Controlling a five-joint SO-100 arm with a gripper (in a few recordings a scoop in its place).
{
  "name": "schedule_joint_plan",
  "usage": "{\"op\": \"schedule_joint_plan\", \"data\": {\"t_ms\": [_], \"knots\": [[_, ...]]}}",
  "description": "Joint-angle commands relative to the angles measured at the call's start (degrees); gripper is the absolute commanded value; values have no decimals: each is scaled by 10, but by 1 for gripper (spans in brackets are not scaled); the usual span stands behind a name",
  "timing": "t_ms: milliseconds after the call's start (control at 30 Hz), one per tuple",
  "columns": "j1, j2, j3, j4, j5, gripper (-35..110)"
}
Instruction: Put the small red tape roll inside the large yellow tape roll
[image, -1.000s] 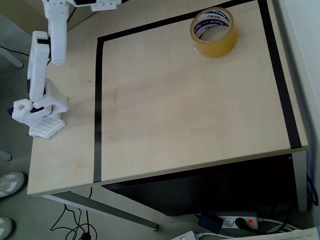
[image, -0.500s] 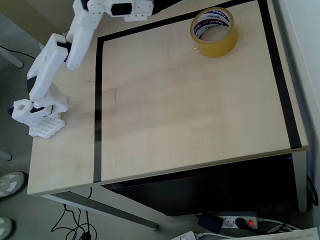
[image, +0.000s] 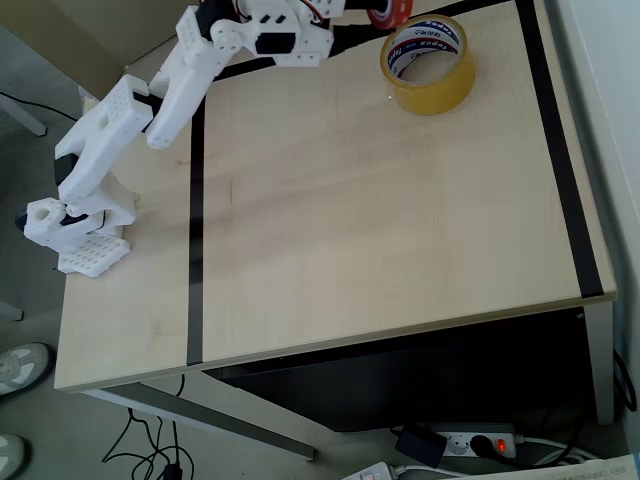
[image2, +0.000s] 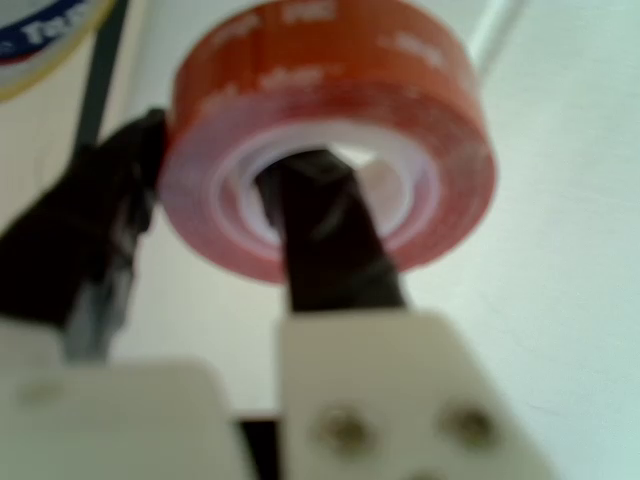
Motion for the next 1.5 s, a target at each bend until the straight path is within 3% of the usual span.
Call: {"op": "schedule_joint_plan", "data": {"t_ms": [0,367,867,1000,1300,1467], "knots": [[5,33,-43,-33,11,4],[13,14,-43,-28,11,16],[19,36,-57,21,8,17],[27,69,-72,115,4,0],[47,221,-69,391,25,0],[59,473,282,390,89,0]]}}
